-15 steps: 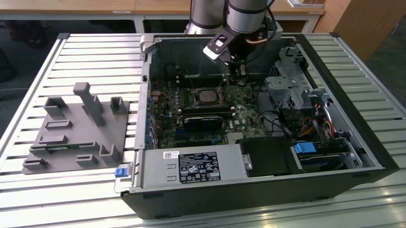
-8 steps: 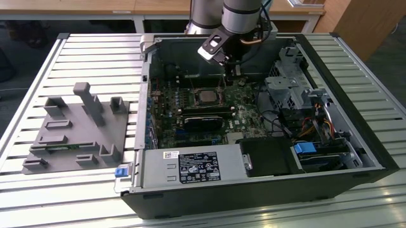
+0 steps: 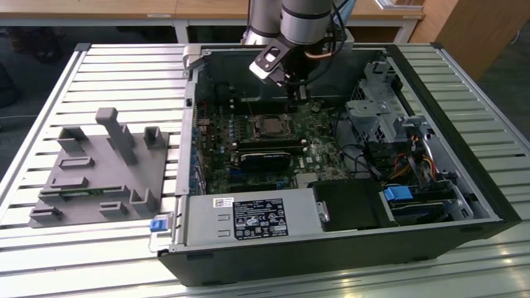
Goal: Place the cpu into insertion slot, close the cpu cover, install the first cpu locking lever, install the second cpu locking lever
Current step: 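Close the cpu cover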
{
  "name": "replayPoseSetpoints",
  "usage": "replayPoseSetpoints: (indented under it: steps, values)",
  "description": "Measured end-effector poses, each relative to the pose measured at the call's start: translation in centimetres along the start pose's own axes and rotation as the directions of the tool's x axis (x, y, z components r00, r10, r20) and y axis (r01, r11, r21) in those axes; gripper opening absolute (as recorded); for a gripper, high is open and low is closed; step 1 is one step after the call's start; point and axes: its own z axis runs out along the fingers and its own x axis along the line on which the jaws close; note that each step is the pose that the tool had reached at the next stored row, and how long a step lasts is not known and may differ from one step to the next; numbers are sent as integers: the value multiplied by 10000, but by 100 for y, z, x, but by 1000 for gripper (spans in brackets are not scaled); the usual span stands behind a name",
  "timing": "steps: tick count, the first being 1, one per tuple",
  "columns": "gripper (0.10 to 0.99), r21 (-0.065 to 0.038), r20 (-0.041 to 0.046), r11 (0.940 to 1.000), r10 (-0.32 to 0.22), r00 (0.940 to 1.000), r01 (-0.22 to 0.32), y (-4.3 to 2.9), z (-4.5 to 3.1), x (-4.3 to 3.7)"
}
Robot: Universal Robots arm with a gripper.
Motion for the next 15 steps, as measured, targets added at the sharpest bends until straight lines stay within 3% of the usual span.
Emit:
replayPoseSetpoints:
  steps: [9,15]
  values:
    - [106,0,0,10000,0,10000,0,-164,31,5]
    - [106,19,-1,10000,-30,10000,30,-188,130,3]
